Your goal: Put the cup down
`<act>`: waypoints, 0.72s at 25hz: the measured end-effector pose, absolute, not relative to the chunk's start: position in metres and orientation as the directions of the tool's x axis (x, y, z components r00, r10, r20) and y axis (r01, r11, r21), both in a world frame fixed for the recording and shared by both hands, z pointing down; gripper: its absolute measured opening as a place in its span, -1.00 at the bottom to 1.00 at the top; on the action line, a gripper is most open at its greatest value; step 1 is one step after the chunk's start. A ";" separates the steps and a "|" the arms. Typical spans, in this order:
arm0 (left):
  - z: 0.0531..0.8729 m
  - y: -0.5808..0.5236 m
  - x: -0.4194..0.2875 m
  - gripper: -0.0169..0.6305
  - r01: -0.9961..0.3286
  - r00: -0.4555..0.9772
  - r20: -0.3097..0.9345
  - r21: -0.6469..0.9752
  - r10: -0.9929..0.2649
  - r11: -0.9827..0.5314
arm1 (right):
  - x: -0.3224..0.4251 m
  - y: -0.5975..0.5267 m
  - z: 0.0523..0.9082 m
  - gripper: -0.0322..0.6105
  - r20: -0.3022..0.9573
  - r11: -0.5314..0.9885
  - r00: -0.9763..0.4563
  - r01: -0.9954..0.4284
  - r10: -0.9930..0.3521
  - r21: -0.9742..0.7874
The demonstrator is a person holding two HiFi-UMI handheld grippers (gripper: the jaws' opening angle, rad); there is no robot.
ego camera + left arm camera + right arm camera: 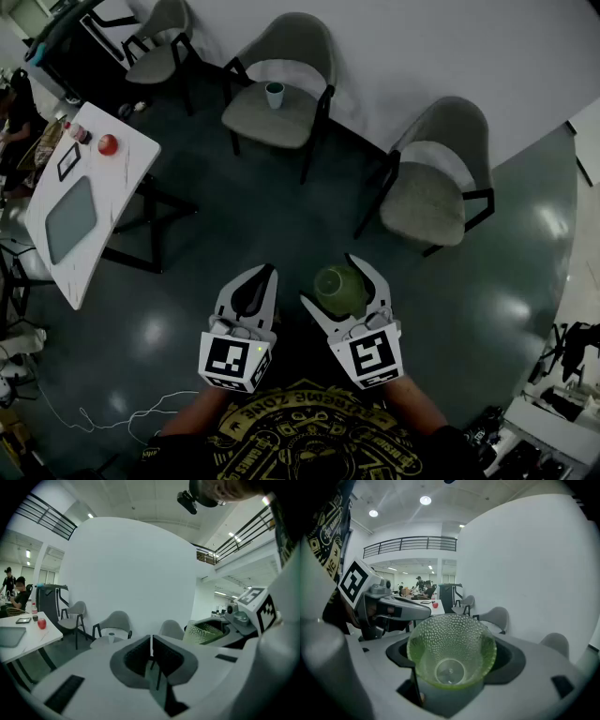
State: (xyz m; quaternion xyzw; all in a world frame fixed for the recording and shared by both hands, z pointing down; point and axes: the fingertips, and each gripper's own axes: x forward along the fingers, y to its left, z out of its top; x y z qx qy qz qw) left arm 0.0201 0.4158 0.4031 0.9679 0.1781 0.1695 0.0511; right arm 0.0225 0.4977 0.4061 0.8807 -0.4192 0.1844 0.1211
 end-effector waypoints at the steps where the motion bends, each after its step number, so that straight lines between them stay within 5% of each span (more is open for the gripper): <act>1: 0.403 0.416 0.021 -0.87 0.326 0.879 0.310 0.161 0.361 -0.932 | 0.023 0.498 0.407 0.34 0.420 -0.625 0.585 -0.779 -0.694 0.052; 18: 0.404 0.399 0.024 -0.87 0.279 0.897 0.304 0.171 0.320 -0.945 | 0.033 0.487 0.411 0.35 0.396 -0.625 0.578 -0.781 -0.714 0.013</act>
